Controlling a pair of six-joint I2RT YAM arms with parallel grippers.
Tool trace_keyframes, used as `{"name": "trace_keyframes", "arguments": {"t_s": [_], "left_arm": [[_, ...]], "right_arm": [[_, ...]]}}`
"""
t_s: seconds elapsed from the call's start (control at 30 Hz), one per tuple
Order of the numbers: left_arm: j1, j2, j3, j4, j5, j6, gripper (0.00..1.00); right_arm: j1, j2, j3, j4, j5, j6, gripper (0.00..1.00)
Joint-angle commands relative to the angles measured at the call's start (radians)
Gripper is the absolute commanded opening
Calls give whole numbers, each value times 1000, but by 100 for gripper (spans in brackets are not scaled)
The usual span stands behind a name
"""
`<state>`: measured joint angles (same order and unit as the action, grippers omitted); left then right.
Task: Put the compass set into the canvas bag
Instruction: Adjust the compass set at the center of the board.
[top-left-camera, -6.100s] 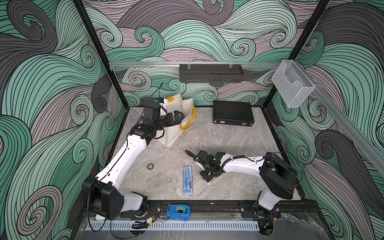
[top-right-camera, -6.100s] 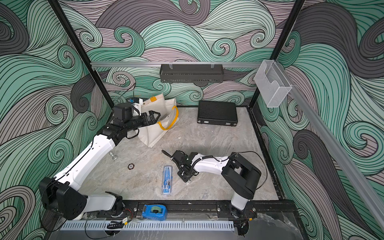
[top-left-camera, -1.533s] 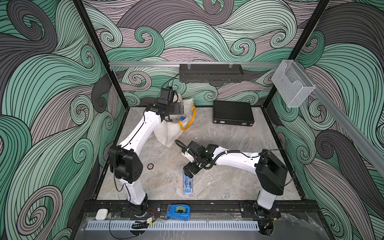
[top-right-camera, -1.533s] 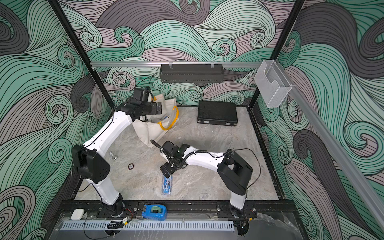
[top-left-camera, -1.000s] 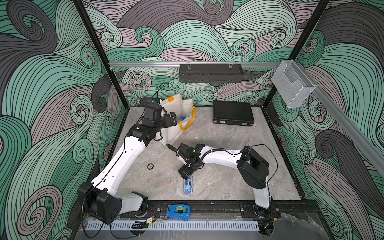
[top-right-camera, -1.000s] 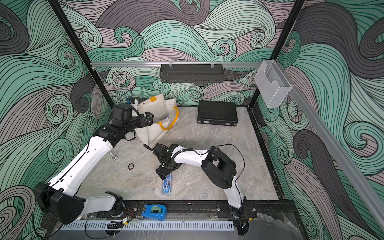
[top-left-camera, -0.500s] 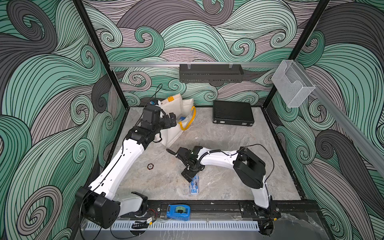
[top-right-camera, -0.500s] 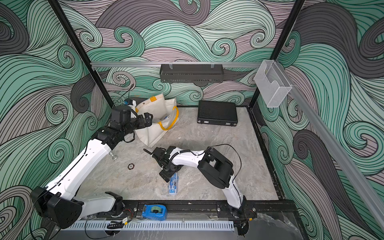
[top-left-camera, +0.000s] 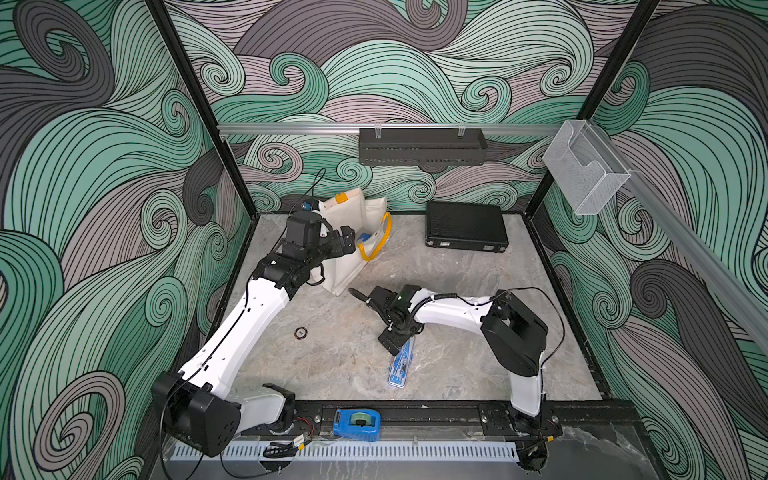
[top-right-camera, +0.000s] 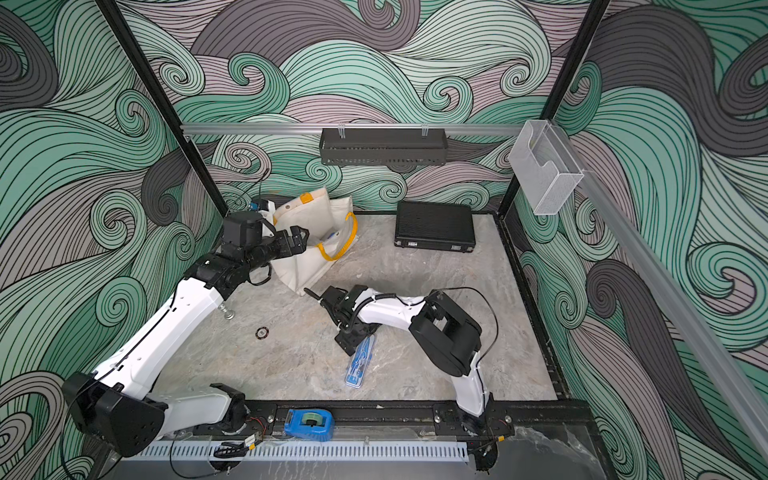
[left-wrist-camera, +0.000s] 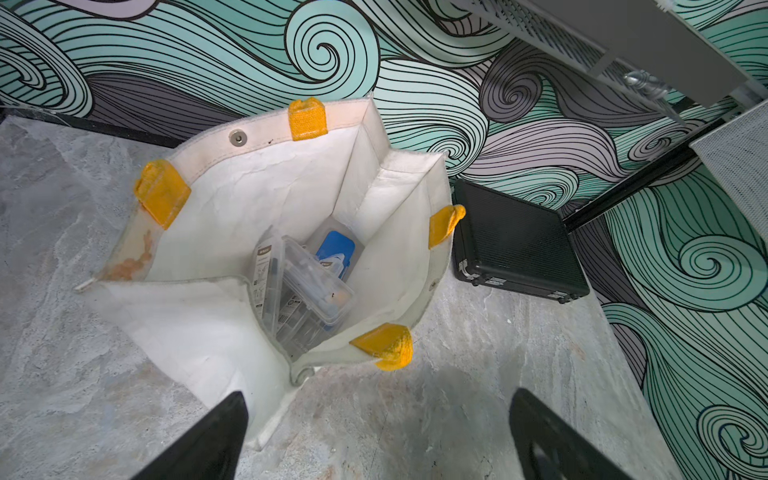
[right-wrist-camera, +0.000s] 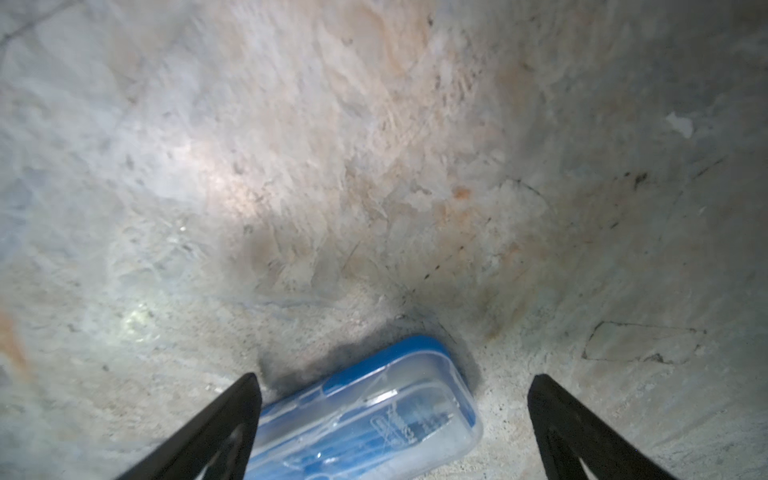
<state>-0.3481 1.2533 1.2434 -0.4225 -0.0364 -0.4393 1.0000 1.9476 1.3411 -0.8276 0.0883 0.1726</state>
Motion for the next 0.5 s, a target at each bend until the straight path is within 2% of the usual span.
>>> {"name": "trace_keyframes", "arguments": {"t_s": [0.0, 0.13, 0.47], "left_arm": [[7, -5, -16, 24, 27, -11, 99], [6, -16, -27, 25, 32, -13, 99], [7, -35, -48, 22, 35, -15, 99]], "right_arm": [[4, -74, -11, -4, -33, 73, 100], [-1, -155, -68, 29, -59, 113, 100], [16, -295, -287, 41, -191, 87, 100]]}}
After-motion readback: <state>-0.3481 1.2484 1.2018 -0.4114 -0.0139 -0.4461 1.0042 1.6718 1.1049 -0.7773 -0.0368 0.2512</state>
